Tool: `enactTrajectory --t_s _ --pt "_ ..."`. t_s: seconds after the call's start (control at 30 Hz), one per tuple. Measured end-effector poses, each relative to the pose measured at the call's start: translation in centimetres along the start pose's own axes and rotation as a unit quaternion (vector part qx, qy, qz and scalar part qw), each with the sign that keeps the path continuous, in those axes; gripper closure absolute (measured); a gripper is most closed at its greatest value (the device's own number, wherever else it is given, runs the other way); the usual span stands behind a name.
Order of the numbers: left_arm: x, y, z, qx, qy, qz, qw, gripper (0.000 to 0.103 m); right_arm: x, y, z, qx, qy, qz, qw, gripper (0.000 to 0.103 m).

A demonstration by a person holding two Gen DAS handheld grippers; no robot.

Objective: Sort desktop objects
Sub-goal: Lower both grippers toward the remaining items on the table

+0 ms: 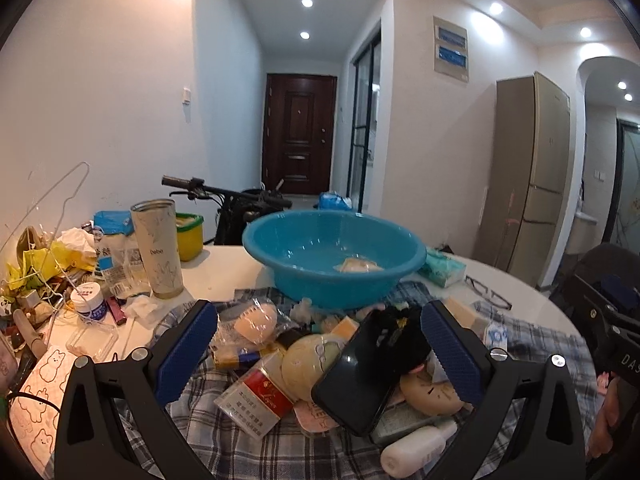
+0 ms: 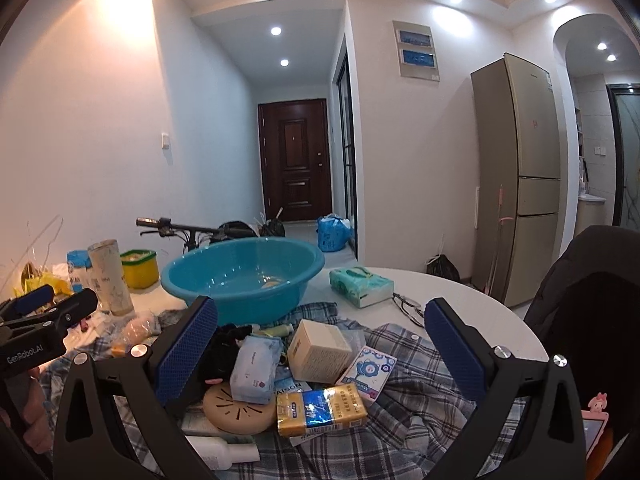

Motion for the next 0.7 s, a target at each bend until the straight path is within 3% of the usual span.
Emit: enactTrajectory --t_s 0.23,0.4,0.57,0.7 --pt "0.0 -2.7 -2.9 0.061 -0.015 -0.013 0.9979 0.000 0.2 -2.5 -1.9 0.050 0.020 -0.009 0.999 0.000" --pt "-0.2 -4.1 -4.7 0.100 -0.014 -0.032 0.9944 0.000 0.2 -3.2 -2.7 0.079 0.008 0.010 0.997 0.000" --pt "-0.1 -5.3 -6.1 0.134 0.008 -0.059 0.9891 0.000 0.6 -3.1 -3.7 0.089 0.012 0.011 0.996 0.000" --pt "-0.3 -6.0 -6.2 0.145 0.011 -0.057 0.9878 0.000 0.2 -3.1 -3.9 0.091 0.008 0.009 0.996 0.000"
Point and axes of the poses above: each gripper's, at about its wrist camera, not at the fingertips, and y roughly against the way its jaws point, x to its left, z to its top, the point moved 1 cm from there along -y, roughly the way its jaws point, and after that the axes turned 8 degrees about x, right-handed, at the moved point
